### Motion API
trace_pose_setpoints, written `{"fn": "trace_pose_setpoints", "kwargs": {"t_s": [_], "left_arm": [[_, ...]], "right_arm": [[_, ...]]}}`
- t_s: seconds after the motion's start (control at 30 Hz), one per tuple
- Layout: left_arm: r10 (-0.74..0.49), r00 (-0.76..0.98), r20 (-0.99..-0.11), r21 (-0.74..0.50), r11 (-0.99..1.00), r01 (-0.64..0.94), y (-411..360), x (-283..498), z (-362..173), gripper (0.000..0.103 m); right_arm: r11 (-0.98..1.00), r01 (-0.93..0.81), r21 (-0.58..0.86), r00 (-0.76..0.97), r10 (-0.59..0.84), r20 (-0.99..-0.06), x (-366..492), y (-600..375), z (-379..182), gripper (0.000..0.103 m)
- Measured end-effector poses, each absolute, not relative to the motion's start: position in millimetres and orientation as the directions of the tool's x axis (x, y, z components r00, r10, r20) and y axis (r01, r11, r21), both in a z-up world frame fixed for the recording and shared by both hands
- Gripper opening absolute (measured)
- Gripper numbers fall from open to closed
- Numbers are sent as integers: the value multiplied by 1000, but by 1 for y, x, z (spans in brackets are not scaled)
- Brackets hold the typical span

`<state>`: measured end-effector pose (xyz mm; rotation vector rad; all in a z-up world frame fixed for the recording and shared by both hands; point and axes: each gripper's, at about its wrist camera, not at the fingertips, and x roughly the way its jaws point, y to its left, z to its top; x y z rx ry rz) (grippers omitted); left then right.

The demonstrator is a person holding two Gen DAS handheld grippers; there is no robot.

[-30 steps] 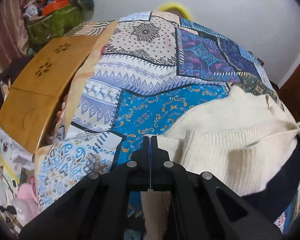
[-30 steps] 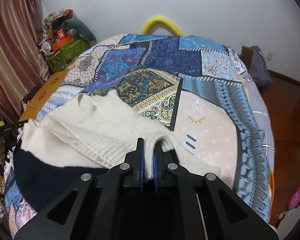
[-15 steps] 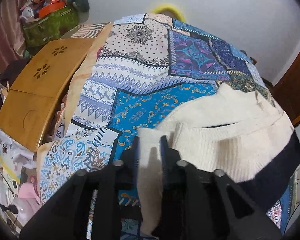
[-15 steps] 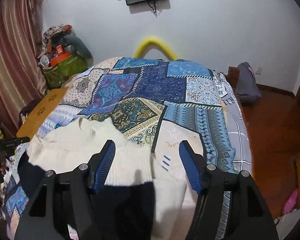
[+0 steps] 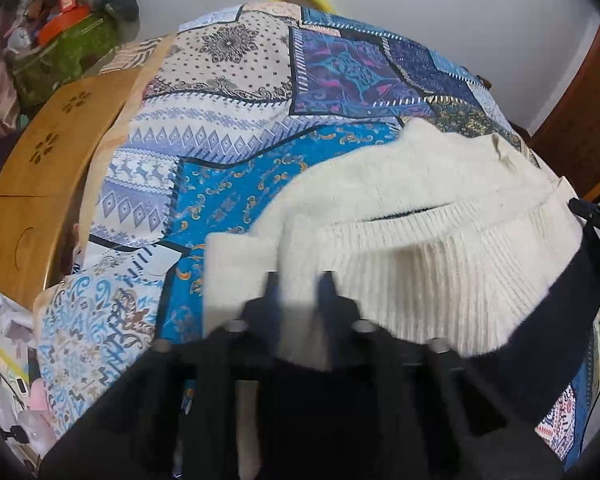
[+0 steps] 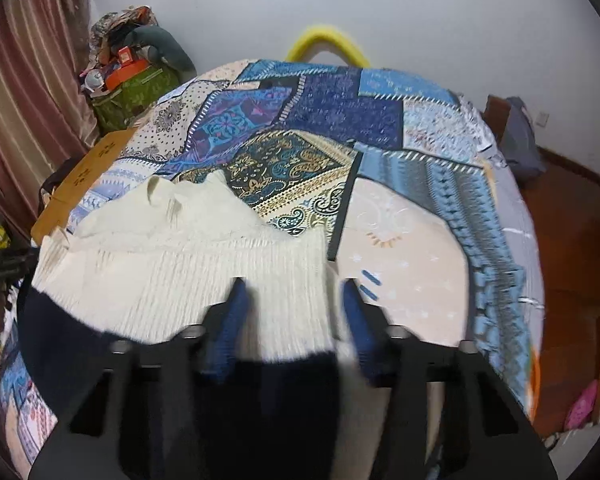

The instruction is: Fold small clothes

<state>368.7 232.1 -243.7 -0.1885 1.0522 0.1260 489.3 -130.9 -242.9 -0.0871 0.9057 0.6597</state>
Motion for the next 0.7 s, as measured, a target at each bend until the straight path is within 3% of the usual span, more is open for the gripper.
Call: {"fn": "trace_pose_setpoints", "kwargs": {"t_s": [0.07,0.27,0.53,0.7], "left_arm": [[36,506,-862,-72,979,-193,230,370,-243,10],[151,549,-822,1,964,-265,240,364,-230,8],[165,524,-836,-13,948,-319,253,370,-241,8],[166,578,-799,-22,952,-304,249,372,-221,8]], "right_arm": [[800,-566,198,435,495,-752,490,-128,-244,7],[809,-576,120,522,477,-707,478,-137,-233,6],[840,-532,106,553,439,-708,475,-157,-238,5],[836,-540,94,570,446,-690,475,-155,-229,5]]}}
